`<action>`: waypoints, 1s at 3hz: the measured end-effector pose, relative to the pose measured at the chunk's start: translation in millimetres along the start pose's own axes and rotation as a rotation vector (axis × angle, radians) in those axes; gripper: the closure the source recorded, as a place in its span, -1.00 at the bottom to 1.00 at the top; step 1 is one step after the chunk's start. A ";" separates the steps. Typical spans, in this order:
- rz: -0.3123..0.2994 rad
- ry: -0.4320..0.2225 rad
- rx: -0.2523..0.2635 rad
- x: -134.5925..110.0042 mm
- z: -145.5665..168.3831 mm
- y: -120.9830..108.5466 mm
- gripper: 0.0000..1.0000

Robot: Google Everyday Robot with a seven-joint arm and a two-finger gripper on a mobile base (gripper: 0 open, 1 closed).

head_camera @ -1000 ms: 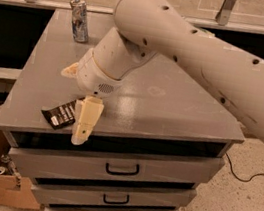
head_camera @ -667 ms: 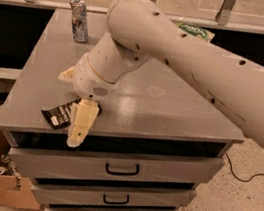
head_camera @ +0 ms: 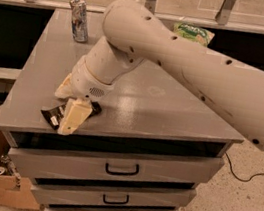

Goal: Pick rxbar chocolate

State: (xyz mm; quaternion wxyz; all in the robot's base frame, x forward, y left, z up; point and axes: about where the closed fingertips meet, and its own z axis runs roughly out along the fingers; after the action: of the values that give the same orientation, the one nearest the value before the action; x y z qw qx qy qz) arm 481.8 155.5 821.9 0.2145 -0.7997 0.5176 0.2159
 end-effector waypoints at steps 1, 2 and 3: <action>0.009 0.007 0.006 0.8 -3.8 -6.9 0.28; 0.008 0.021 0.025 0.1 -19.1 -18.2 0.78; 0.010 0.027 0.037 -1.3 -29.6 -24.7 1.00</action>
Offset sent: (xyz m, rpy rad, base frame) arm 0.0361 -0.0109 0.0364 -0.0125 -0.0466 -0.0443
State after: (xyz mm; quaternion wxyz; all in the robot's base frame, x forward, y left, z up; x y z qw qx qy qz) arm 507.7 148.9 849.8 0.2208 -0.7958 0.5285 0.1965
